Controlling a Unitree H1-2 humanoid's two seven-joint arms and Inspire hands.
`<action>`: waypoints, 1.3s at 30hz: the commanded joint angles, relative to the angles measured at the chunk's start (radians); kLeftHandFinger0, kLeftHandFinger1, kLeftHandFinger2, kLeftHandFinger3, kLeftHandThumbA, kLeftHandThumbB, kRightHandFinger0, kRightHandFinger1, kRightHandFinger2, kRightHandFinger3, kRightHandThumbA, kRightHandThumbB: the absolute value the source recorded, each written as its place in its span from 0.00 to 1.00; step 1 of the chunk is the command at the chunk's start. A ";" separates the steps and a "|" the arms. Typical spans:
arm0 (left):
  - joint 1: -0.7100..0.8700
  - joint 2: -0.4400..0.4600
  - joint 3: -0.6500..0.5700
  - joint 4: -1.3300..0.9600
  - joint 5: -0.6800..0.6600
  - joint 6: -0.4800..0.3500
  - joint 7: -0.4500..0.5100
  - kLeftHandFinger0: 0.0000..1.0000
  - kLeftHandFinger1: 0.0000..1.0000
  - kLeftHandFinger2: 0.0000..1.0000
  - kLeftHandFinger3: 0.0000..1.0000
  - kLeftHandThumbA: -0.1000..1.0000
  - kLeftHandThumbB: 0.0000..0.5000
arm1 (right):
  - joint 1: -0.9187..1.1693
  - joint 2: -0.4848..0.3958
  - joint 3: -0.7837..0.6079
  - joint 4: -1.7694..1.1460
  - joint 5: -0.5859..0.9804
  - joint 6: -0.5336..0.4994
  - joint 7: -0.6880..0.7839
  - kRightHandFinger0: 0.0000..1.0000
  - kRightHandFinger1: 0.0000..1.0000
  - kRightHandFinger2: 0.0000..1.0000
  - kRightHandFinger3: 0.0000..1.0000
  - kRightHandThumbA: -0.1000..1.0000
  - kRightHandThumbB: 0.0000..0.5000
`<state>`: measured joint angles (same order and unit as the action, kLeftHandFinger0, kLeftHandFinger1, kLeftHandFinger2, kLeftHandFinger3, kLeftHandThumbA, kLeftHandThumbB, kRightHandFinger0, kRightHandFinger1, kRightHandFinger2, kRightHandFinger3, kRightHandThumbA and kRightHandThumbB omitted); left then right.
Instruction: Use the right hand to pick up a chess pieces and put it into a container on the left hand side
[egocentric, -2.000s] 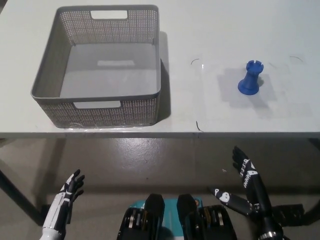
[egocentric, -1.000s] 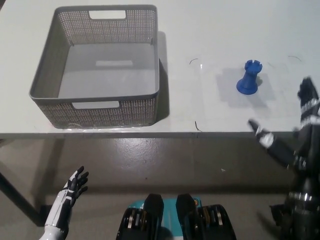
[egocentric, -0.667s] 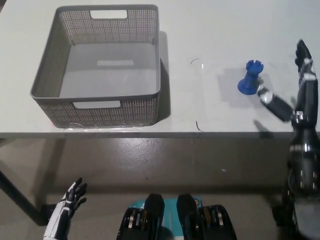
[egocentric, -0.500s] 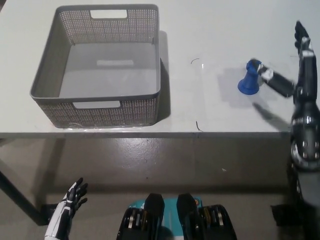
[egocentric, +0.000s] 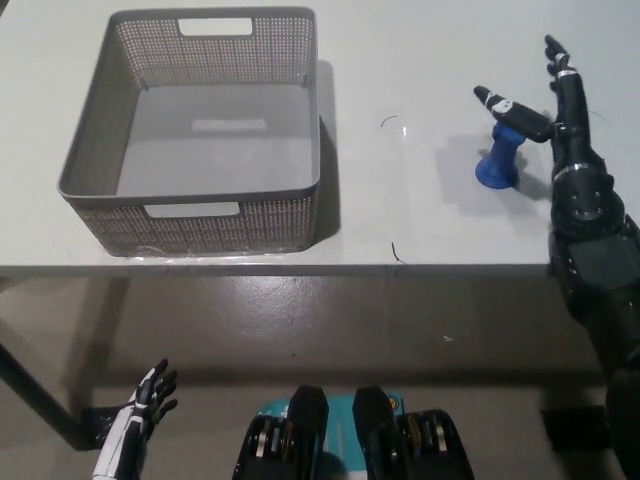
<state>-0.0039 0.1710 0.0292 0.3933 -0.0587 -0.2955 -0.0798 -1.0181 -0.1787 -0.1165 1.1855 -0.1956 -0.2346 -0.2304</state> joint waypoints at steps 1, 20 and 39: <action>-0.002 0.011 0.005 -0.015 -0.004 -0.039 -0.016 1.00 1.00 1.00 1.00 1.00 0.47 | -0.097 -0.024 -0.007 0.078 0.051 -0.086 -0.021 1.00 1.00 1.00 1.00 0.87 0.72; 0.000 0.012 0.032 -0.035 -0.025 -0.032 -0.020 1.00 1.00 1.00 1.00 1.00 0.54 | -0.110 -0.012 0.062 0.218 0.045 -0.020 -0.032 1.00 1.00 1.00 1.00 0.96 0.84; 0.007 0.006 0.036 -0.011 -0.013 -0.062 -0.022 1.00 1.00 1.00 1.00 1.00 0.51 | -0.064 0.002 0.132 0.238 0.040 0.013 -0.031 1.00 1.00 1.00 1.00 0.92 0.88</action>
<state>0.0017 0.1712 0.0612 0.3941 -0.0653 -0.3117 -0.0927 -1.0495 -0.1761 0.0027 1.4192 -0.1609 -0.2315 -0.2521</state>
